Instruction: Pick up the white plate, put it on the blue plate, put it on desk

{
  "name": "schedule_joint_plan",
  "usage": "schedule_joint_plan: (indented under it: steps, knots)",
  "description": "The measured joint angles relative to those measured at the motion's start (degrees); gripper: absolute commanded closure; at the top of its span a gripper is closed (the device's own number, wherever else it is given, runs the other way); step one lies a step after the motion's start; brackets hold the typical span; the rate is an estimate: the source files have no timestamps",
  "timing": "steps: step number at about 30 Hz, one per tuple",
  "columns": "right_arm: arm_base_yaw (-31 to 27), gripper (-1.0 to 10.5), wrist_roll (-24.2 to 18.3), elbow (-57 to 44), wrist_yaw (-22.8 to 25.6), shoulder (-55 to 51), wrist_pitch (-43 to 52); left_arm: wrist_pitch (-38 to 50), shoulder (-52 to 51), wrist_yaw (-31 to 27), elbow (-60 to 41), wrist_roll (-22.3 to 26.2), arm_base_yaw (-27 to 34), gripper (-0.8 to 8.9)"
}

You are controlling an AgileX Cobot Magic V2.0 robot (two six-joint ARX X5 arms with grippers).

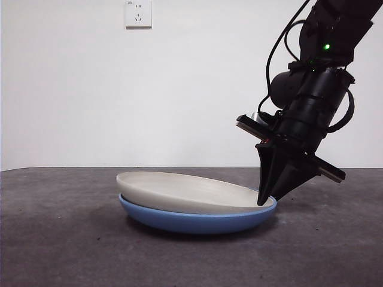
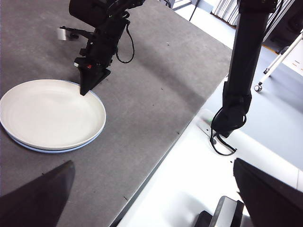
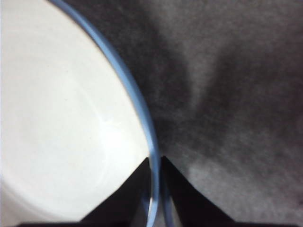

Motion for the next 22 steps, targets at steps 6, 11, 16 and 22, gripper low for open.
schedule_joint_plan:
  steps: [6, 11, 16, 22]
  knots:
    - [0.1, 8.0, 0.2, 0.0, 0.0, 0.0, 0.2, 0.0, 0.0, 0.0, 0.0, 0.0, 0.0, 2.11]
    - [0.1, 5.9, 0.2, 0.0, 0.1, 0.1, 0.3, 0.0, 0.0, 0.0, 0.0, 0.0, 0.0, 2.11]
    - [0.0, 4.5, 0.0, 0.5, 4.7, -2.1, -2.0, 0.0, 0.0, 0.0, 0.0, 0.0, 0.0, 2.11]
    - [-0.6, 3.3, -1.8, 0.6, 10.2, -13.2, -8.1, 0.0, 0.0, 0.0, 0.0, 0.0, 0.0, 2.11]
